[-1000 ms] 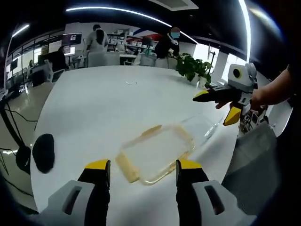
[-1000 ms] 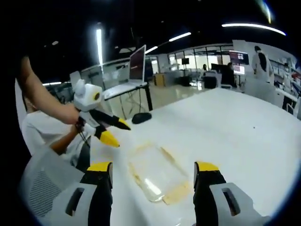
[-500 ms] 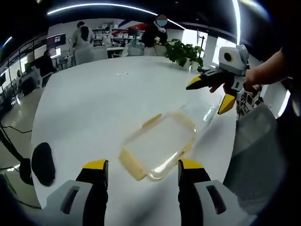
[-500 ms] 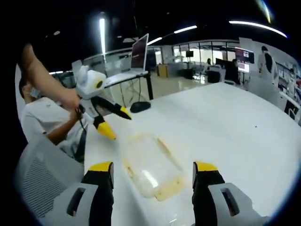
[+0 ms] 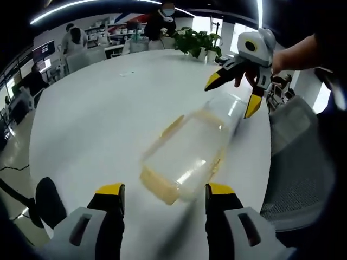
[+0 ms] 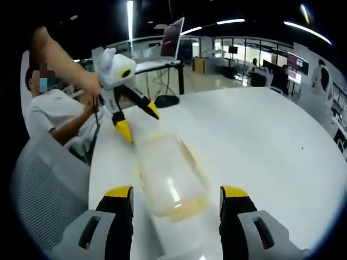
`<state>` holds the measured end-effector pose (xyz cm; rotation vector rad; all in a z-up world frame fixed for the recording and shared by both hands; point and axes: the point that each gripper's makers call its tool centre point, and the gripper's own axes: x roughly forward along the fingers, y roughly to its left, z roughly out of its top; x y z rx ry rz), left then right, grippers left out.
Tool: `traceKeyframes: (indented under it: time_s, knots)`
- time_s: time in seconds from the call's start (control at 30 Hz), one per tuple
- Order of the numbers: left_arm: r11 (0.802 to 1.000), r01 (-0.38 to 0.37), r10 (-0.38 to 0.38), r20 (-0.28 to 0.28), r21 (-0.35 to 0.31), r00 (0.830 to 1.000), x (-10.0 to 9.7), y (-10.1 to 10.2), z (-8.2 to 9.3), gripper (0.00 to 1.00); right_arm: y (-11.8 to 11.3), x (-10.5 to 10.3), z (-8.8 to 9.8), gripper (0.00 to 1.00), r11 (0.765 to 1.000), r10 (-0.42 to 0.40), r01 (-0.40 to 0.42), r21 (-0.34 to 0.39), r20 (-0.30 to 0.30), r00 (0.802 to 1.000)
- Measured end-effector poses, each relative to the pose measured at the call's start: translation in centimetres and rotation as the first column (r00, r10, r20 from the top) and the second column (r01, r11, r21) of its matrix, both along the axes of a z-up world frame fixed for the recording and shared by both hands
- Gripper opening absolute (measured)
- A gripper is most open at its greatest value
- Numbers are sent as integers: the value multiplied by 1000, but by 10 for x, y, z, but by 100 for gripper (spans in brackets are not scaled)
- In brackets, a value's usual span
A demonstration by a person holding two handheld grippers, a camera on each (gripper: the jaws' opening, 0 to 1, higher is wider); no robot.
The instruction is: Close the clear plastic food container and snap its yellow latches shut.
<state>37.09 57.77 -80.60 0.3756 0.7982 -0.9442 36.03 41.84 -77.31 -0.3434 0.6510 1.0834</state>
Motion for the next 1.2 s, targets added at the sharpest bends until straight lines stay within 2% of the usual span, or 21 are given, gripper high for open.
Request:
traceKeyframes:
  time_s: [0.1,0.33,0.5,0.7,1.03,1.2]
  knots:
    - [1000,25,-25,-3,16,1000,2,0,-3,60,-2,2,-6,64,1000,3,-3,-18,-18,1000]
    - [992,110,-110,-12,68,994,2,0,-9,58,-5,0,-12,63,997,47,-48,-54,-17,999]
    - [979,174,-174,-12,110,985,5,-2,-14,57,-7,-3,-21,60,988,107,-108,-107,-16,994]
    - [965,224,-224,-20,135,974,6,-5,-16,59,-9,0,-27,60,983,127,-129,-132,-19,992]
    - [914,344,-347,-27,215,938,8,1,-23,55,-15,-4,-41,59,961,183,-188,-205,-42,982]
    - [875,425,-434,-13,232,901,5,-6,-24,54,-15,-2,-47,54,954,189,-195,-229,-47,981]
